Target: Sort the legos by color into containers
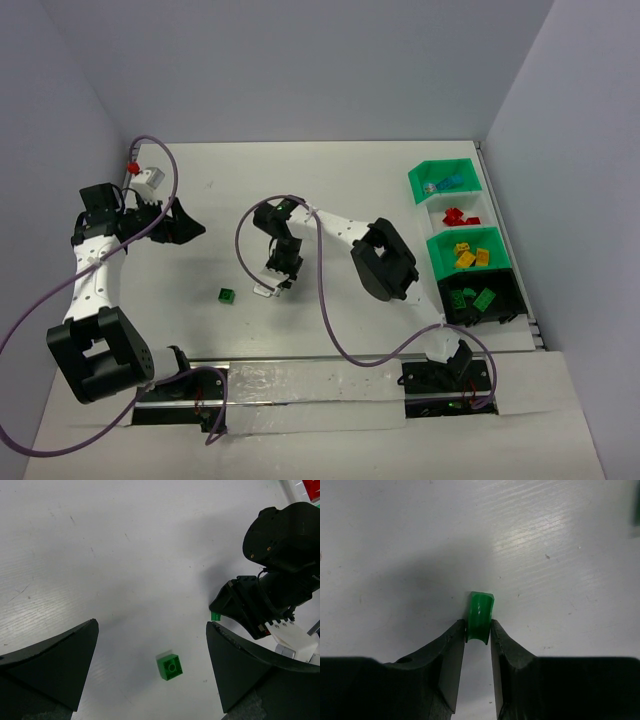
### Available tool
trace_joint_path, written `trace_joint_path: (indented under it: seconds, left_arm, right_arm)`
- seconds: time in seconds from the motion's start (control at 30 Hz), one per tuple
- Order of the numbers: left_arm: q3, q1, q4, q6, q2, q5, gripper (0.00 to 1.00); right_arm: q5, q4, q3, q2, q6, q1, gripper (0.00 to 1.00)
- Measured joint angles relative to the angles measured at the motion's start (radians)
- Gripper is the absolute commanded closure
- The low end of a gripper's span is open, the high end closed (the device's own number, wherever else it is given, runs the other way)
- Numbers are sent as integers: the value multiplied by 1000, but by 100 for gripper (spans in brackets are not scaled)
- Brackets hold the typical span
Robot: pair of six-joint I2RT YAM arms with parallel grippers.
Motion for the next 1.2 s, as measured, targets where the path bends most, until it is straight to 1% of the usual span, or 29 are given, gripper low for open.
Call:
trace_joint_path:
  seconds: [0.1, 0.2, 0.23, 0.3, 0.33, 0.37, 0.5, 0.63, 0.73, 0.97, 1.0, 1.07, 1.13, 1.2]
  left_arm:
    - [0, 0, -1, 5, 0, 0, 1]
    - [0, 1, -1, 5, 0, 0, 1]
    - [0, 2, -1, 5, 0, 0, 1]
    - [0, 4, -1, 5, 0, 0, 1]
    - [0, 4, -1, 5, 0, 0, 1]
    - [0, 5, -1, 5, 0, 0, 1]
    - [0, 5, 13, -3, 7, -1, 1]
    - [25, -16, 37, -25, 60, -17, 1]
    - [66, -68, 72, -42, 113, -45, 1]
    - [213, -205, 125, -58, 261, -99, 1]
    - [245, -219, 127, -59, 291, -105, 1]
    - [320, -247, 142, -60, 359, -110, 1]
    - [381, -272, 148, -63, 417, -110, 1]
    - [431, -292, 148, -66, 468, -107, 1]
  right_arm:
    - [7, -6, 0, 0, 0, 0, 70]
    - [7, -8, 0, 0, 0, 0, 81]
    - [7, -8, 0, 0, 0, 0, 87]
    - [7, -8, 0, 0, 0, 0, 96]
    - [7, -7, 1, 0, 5, 0, 99]
    - [6, -7, 1, 0, 17, 0, 100]
    - [-17, -3, 2, -4, 98, -13, 100]
    - [-56, 2, 2, -41, 207, -65, 100]
    - [-77, 15, 0, -120, 299, -138, 100]
    - [-90, 70, -42, -389, 542, -326, 100]
    - [-89, 86, -60, -426, 592, -354, 100]
    - [-79, 96, -121, -500, 640, -406, 100]
    - [-53, 127, -237, -592, 677, -470, 100]
    - [-16, 118, -348, -679, 706, -541, 100]
